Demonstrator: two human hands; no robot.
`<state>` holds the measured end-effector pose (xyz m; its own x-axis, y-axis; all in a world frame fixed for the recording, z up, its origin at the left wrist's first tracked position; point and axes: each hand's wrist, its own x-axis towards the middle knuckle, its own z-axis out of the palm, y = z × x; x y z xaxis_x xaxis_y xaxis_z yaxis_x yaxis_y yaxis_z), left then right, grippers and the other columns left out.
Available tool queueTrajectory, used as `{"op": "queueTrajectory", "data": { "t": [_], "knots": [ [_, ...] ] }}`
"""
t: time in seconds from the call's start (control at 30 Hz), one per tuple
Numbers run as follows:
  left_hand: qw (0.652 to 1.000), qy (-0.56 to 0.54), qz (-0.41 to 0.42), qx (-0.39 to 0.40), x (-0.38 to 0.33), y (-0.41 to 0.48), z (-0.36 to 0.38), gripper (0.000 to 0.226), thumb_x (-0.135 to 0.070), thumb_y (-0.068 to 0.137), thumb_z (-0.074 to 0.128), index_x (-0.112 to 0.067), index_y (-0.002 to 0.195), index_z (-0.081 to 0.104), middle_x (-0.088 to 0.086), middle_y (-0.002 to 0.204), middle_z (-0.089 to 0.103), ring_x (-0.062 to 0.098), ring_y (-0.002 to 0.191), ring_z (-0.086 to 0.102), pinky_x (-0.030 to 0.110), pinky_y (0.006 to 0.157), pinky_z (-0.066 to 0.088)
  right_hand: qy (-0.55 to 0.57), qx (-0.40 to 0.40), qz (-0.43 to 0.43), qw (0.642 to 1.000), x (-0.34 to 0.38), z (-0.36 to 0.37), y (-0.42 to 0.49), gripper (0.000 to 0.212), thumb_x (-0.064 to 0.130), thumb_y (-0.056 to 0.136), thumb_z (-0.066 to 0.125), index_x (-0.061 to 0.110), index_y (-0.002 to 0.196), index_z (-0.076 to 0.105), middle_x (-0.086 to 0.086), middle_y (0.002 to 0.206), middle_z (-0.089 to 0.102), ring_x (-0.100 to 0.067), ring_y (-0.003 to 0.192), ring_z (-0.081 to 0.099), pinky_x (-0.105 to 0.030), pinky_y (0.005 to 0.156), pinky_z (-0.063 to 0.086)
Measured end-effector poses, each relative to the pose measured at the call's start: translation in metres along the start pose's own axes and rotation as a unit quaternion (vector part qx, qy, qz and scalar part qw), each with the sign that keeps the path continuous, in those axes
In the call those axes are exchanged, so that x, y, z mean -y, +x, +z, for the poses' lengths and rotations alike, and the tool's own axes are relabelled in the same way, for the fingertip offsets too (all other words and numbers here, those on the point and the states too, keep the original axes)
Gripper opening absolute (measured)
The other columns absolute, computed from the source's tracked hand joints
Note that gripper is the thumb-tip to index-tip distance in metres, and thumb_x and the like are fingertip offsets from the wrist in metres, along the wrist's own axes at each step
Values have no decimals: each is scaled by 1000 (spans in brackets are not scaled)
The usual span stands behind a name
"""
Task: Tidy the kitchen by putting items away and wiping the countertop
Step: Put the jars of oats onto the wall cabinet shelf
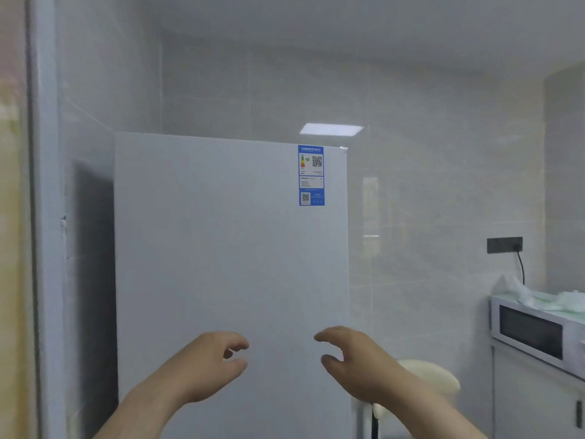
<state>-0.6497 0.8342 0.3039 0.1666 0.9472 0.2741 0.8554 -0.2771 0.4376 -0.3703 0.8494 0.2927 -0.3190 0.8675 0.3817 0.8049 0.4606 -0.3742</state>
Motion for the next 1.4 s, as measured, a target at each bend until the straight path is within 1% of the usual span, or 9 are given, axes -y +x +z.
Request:
{"op": "queueTrajectory", "data": {
  "t": [0.1, 0.17, 0.43, 0.6, 0.7, 0.9, 1.1, 1.27, 1.4],
  "knots": [
    [999, 23, 25, 31, -37, -15, 29, 28, -42, 93, 52, -45, 122, 53, -24, 116, 51, -7, 106, 50, 19, 96, 40, -12, 3, 60, 998, -26, -16, -57, 44, 32, 99, 46, 33, 143, 47, 21, 147, 44, 0, 136, 38, -16, 109, 28],
    [997, 49, 44, 48, -61, -20, 47, 36, -42, 94, 51, -39, 130, 54, -21, 124, 54, -4, 114, 51, 20, 97, 40, -21, -3, 100, 995, -43, -27, -90, 44, 30, 98, 47, 32, 142, 48, 19, 147, 44, -2, 136, 40, -18, 108, 30],
    [980, 60, 143, 128, -144, -6, 123, 39, -44, 91, 52, -38, 130, 55, -15, 135, 55, 2, 120, 52, 28, 103, 42, -57, -16, 225, 972, -99, -72, -195, 44, 31, 99, 48, 29, 143, 48, 12, 148, 47, -10, 135, 43, -25, 108, 35],
    [961, 68, 204, 177, -203, 24, 173, 40, -44, 89, 52, -39, 129, 55, -12, 131, 57, 8, 114, 56, 32, 98, 46, -71, 4, 325, 943, -137, -99, -247, 45, 33, 99, 48, 31, 143, 47, 10, 149, 45, -11, 136, 43, -28, 110, 35],
    [944, 57, 257, 201, -243, 42, 208, 38, -41, 92, 53, -37, 130, 55, -12, 135, 54, 8, 118, 53, 26, 98, 42, -64, -10, 389, 919, -158, -110, -279, 45, 35, 99, 48, 31, 145, 46, 9, 151, 44, -12, 139, 39, -30, 113, 32],
    [893, 26, 372, 251, -314, 75, 273, 40, -43, 93, 52, -36, 132, 54, -19, 135, 54, 0, 114, 50, 19, 93, 37, 5, -103, 519, 849, -187, -124, -341, 45, 35, 100, 48, 32, 144, 46, 11, 150, 45, -10, 135, 43, -28, 108, 36],
    [827, -3, 474, 304, -380, 83, 333, 37, -41, 95, 51, -35, 132, 53, -19, 135, 53, 0, 120, 51, 16, 92, 39, -2, -173, 614, 770, -191, -126, -390, 45, 36, 100, 48, 35, 145, 43, 14, 151, 42, -8, 138, 39, -27, 109, 35],
    [748, -39, 547, 373, -430, 49, 381, 37, -42, 95, 51, -36, 131, 55, -19, 133, 54, -1, 117, 51, 23, 100, 44, -1, -246, 687, 684, -164, -112, -434, 44, 36, 100, 49, 39, 144, 43, 17, 147, 44, -3, 127, 46, -15, 87, 40],
    [679, -50, 607, 410, -463, 3, 399, 36, -39, 97, 50, -34, 132, 54, -18, 132, 55, -1, 117, 51, 17, 96, 41, -17, -288, 727, 623, -130, -102, -468, 43, 32, 100, 50, 37, 142, 46, 14, 144, 49, -5, 131, 44, -24, 103, 38]
  ]
}}
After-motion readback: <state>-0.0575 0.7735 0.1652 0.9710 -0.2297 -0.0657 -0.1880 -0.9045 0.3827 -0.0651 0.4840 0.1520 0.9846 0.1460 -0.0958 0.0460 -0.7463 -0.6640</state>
